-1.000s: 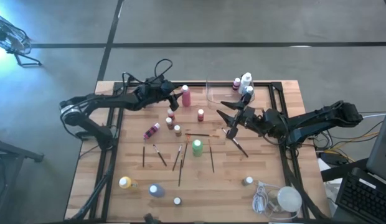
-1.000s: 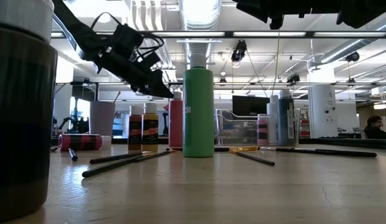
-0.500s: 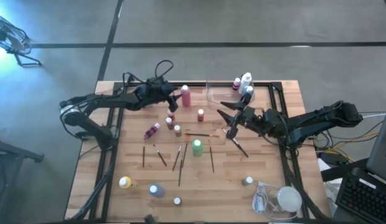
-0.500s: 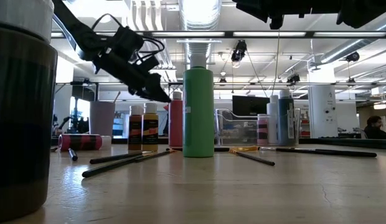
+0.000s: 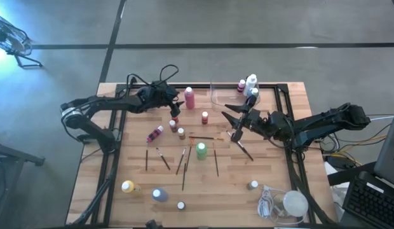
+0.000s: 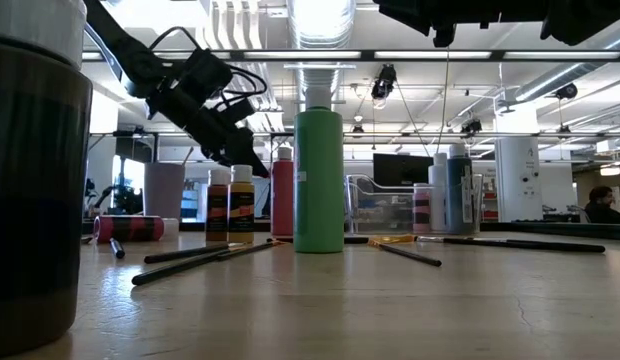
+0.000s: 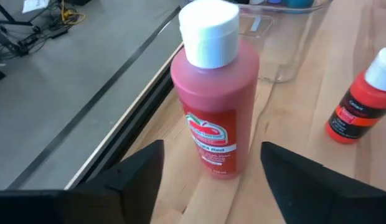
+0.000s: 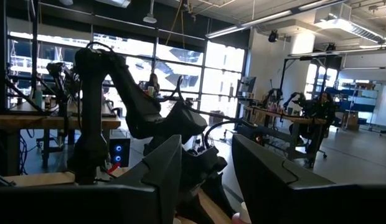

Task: Pick & Place Paint Supplies
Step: Put the pink paint bottle into the transparent bin

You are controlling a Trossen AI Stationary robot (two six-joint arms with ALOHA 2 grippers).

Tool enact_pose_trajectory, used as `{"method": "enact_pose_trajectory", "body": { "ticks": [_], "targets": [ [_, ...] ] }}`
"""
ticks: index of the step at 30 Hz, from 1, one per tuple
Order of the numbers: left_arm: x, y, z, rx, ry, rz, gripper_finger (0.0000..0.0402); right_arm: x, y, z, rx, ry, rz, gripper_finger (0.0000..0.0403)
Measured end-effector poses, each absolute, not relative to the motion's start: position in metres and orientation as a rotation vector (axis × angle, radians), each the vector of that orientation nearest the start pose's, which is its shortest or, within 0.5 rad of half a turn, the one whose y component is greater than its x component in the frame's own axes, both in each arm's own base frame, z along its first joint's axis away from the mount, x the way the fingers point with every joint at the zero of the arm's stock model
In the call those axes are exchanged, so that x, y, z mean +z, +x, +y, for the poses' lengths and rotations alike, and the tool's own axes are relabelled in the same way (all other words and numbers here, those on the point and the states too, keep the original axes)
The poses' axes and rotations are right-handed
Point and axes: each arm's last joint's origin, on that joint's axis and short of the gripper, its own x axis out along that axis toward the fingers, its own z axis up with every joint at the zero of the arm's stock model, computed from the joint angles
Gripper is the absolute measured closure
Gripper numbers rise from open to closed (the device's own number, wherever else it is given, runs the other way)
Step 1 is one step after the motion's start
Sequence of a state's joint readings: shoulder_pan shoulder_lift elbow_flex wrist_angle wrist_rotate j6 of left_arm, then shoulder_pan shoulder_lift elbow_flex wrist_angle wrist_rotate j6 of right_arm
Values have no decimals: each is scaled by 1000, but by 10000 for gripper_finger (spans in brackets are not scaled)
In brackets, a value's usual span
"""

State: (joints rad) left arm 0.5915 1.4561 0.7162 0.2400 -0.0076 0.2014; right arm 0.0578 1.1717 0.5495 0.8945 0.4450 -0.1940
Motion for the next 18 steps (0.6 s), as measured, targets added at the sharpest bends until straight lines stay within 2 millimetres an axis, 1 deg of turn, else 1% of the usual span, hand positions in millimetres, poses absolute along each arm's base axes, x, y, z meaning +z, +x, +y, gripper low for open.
{"method": "enact_pose_trajectory", "body": {
  "ticks": [2,5,8,13,18],
  "targets": [
    [198,246,166,538,40,541,110,278,242,2,-409,-122,-227,258],
    [194,249,167,538,24,540,99,278,242,2,-409,-122,-227,248],
    [186,254,170,507,10,546,97,278,242,2,-409,-122,-227,238],
    [175,268,179,494,3,577,101,278,242,2,-409,-122,-227,225],
    [168,283,189,492,-1,591,101,278,242,2,-410,-126,-226,218]
  ]
}}
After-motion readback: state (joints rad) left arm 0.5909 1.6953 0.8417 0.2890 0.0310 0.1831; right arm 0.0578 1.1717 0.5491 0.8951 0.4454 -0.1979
